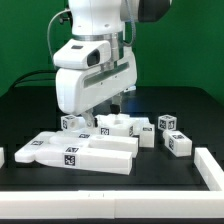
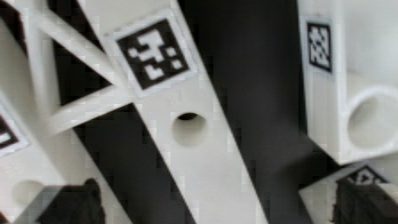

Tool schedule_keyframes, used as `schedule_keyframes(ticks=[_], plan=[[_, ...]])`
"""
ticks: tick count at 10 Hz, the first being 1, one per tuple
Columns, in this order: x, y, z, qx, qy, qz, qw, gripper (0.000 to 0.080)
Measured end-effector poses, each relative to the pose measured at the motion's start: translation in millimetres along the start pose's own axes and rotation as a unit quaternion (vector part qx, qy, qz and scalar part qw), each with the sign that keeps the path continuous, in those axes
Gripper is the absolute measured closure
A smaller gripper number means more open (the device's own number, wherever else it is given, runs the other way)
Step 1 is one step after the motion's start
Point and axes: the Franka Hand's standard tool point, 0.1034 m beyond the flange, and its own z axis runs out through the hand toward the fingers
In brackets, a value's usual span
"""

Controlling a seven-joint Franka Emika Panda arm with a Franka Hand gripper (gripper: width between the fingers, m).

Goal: Assemble chair

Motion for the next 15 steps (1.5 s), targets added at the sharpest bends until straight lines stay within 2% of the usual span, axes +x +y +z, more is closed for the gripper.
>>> schedule_keyframes(ticks=[1, 2, 3, 4, 6, 8, 9, 10, 11, 12, 13, 15], plan=[[-0.4, 0.0, 0.4, 0.000, 0.000, -0.015, 1.000, 0.0151], [-0.8, 1.0, 2.4, -0.005, 0.001, -0.018, 1.000, 0.0151], [-4.2, -0.1, 12.6, -0.026, 0.003, -0.048, 0.999, 0.0151], [-6.5, -0.7, 19.0, -0.039, 0.005, -0.059, 0.997, 0.0151], [-8.5, -0.1, 32.5, -0.045, 0.006, -0.062, 0.997, 0.0151], [-12.2, 3.0, 37.8, -0.043, 0.005, -0.057, 0.997, 0.0151], [-13.3, 9.3, 42.6, -0.042, 0.005, -0.053, 0.998, 0.0151], [-11.8, 16.6, 42.2, -0.047, 0.007, -0.051, 0.998, 0.0151], [-12.5, 16.8, 41.7, -0.041, 0.005, -0.050, 0.998, 0.0151], [-12.5, 17.1, 41.8, -0.042, 0.006, -0.048, 0.998, 0.0243], [-12.8, 17.1, 42.0, -0.042, 0.005, -0.047, 0.998, 0.0243], [-12.9, 17.0, 42.0, -0.042, 0.005, -0.046, 0.998, 0.0513]])
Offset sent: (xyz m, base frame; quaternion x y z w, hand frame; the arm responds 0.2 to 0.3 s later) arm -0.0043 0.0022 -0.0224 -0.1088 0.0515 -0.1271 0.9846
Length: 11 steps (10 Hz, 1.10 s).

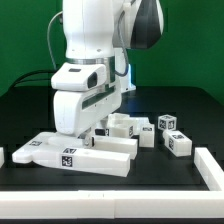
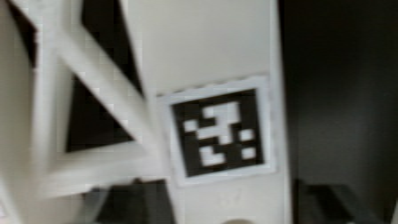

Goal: Assemble chair

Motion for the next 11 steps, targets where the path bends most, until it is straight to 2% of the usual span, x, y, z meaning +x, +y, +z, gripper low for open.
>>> schedule_keyframes(ticks=[1, 2, 4, 6, 8, 11], plan=[[-0.8, 1.8, -0.2, -0.001, 0.000, 0.001, 1.000, 0.0513], [-4.5, 11.6, -0.4, -0.006, 0.000, 0.011, 1.000, 0.0519], [-11.1, 22.0, -1.9, -0.013, 0.001, 0.066, 0.998, 0.0519], [-29.4, 30.4, -0.8, -0.003, 0.005, 0.240, 0.971, 0.0519], [-25.3, 33.1, -2.2, 0.008, 0.002, 0.353, 0.936, 0.0518], [-22.1, 32.8, -2.6, 0.010, 0.003, 0.444, 0.896, 0.0518]])
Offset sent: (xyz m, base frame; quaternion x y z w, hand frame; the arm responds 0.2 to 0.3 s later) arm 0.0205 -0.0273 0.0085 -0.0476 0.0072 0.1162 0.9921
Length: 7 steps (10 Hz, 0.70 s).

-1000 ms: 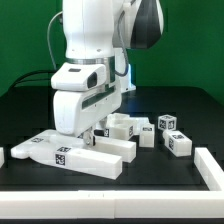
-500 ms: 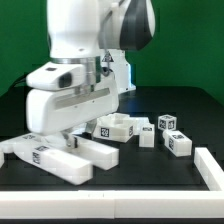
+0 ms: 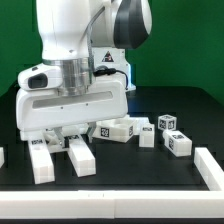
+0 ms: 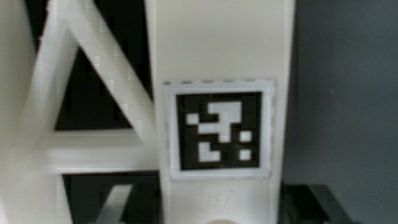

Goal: Assemble chair

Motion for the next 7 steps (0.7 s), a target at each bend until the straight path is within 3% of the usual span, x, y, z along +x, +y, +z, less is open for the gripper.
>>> schedule_keyframes(ticks=[2, 3, 4, 5, 7], plan=[[0.3, 0.4, 0.4, 0.000, -0.001, 0.031, 1.000, 0.0518], [6.7, 8.9, 0.6, 0.001, -0.005, 0.068, 0.998, 0.0518], [12.9, 18.4, 0.6, 0.006, -0.015, 0.078, 0.997, 0.0518], [18.3, 24.8, -1.0, 0.019, -0.034, 0.088, 0.995, 0.0517], [20.5, 23.5, 0.4, 0.014, -0.024, 0.084, 0.996, 0.0517]])
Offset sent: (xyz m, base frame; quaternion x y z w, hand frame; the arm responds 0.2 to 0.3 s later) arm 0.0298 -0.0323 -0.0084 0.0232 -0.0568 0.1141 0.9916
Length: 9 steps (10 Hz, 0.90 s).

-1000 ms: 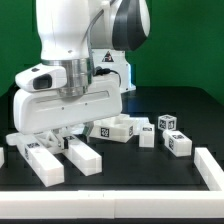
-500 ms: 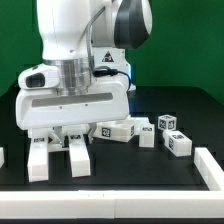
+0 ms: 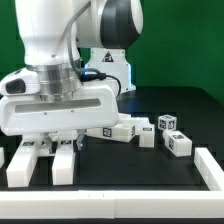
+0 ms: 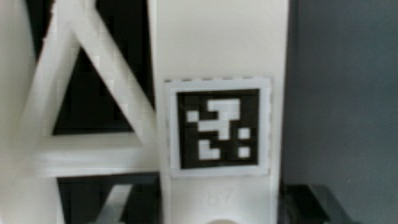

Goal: Assemble chair

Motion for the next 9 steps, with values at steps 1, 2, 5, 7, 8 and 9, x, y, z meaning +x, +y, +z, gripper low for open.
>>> schedule_keyframes(ticks=[1, 2, 5, 7, 8, 9], plan=[[0.2, 0.3, 0.0, 0.000, 0.000, 0.000, 1.000, 0.0517], [0.2, 0.3, 0.0, 0.000, 0.000, 0.000, 1.000, 0.0341], [-14.2, -8.9, -19.3, 0.005, -0.009, 0.028, 1.000, 0.0164], [-49.0, -27.0, -34.8, 0.011, -0.028, 0.075, 0.997, 0.0152], [-56.9, -34.6, -39.5, 0.011, -0.025, 0.073, 0.997, 0.0150], [-59.0, -35.1, -40.4, 0.010, -0.019, 0.068, 0.997, 0.0150]])
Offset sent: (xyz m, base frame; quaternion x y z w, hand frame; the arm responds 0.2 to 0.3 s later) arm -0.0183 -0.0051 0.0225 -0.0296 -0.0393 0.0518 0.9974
